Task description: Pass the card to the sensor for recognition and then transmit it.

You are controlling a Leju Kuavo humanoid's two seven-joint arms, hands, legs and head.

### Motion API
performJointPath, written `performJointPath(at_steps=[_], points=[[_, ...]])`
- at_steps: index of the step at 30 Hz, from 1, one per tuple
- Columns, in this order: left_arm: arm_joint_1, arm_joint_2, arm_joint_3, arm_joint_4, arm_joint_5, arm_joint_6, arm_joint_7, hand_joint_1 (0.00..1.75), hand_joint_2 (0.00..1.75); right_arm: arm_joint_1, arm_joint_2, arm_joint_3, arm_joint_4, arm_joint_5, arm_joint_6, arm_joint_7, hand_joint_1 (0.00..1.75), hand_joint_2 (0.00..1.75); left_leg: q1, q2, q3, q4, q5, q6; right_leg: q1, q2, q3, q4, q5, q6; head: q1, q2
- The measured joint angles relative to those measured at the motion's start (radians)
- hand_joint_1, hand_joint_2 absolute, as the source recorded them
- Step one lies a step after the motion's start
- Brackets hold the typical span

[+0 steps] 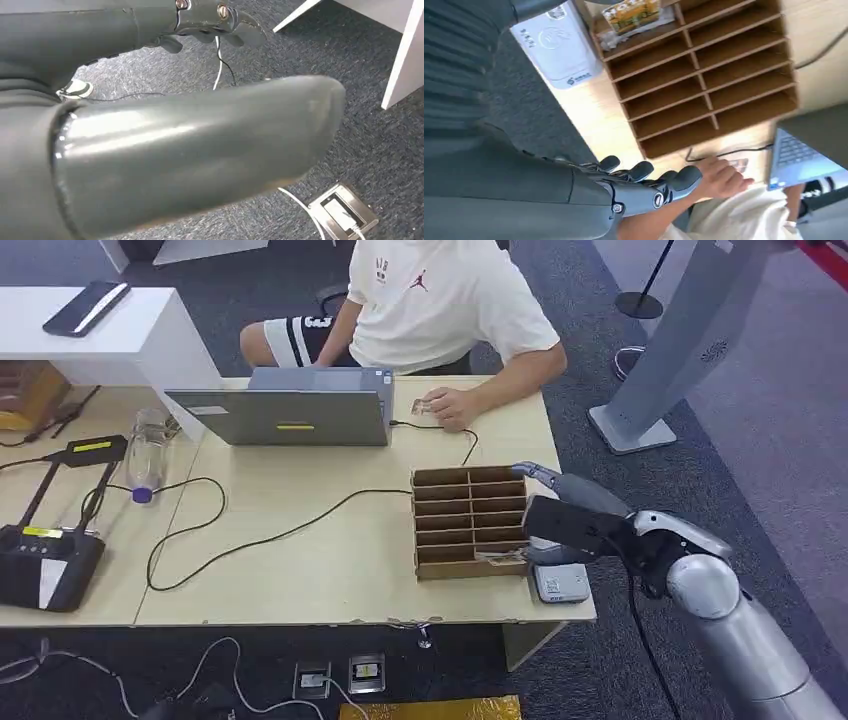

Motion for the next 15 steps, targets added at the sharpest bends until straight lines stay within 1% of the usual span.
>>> performJointPath(at_steps=[6, 11, 13, 14, 15], points=[[0.002, -0.001, 0.001, 0.001, -0.013, -0.001, 0.01, 0.0, 0.0, 0.058, 0.004, 0.026, -0.012, 0.166, -0.05, -0.01, 0.0, 1.75, 0.0, 0.0, 0.0, 0.0, 0.0, 0.0, 0.0, 0.0, 0.0, 0.0, 0.0, -0.001, 0.0, 0.0], [0.002, -0.002, 0.002, 0.001, -0.028, -0.002, 0.019, 0.0, 0.0, 0.088, 0.007, 0.04, -0.016, 0.237, -0.056, -0.009, 0.0, 1.75, 0.0, 0.0, 0.0, 0.0, 0.0, 0.0, 0.0, 0.0, 0.0, 0.0, -0.001, -0.001, 0.0, 0.0], [0.002, -0.002, 0.005, 0.001, -0.039, -0.007, 0.024, 0.0, 0.0, 0.105, 0.007, 0.049, -0.024, 0.303, -0.057, -0.004, 0.0, 1.75, 0.0, 0.0, 0.0, 0.0, 0.0, 0.0, 0.0, 0.0, 0.0, 0.0, -0.001, -0.001, 0.0, 0.0], [0.002, -0.002, 0.008, 0.001, -0.041, -0.008, 0.026, 0.0, 0.0, 0.11, 0.007, 0.054, -0.025, 0.314, -0.058, -0.003, 0.0, 1.75, 0.0, 0.0, 0.0, 0.0, 0.0, 0.0, 0.0, 0.0, 0.0, 0.0, -0.001, -0.001, 0.0, 0.0], [0.002, -0.002, 0.011, 0.001, -0.044, -0.008, 0.027, 0.0, 0.0, 0.115, 0.007, 0.058, -0.03, 0.357, -0.066, -0.003, 0.0, 1.75, 0.0, 0.0, 0.0, 0.0, 0.0, 0.0, 0.0, 0.0, 0.0, 0.0, -0.001, -0.001, 0.0, 0.0]])
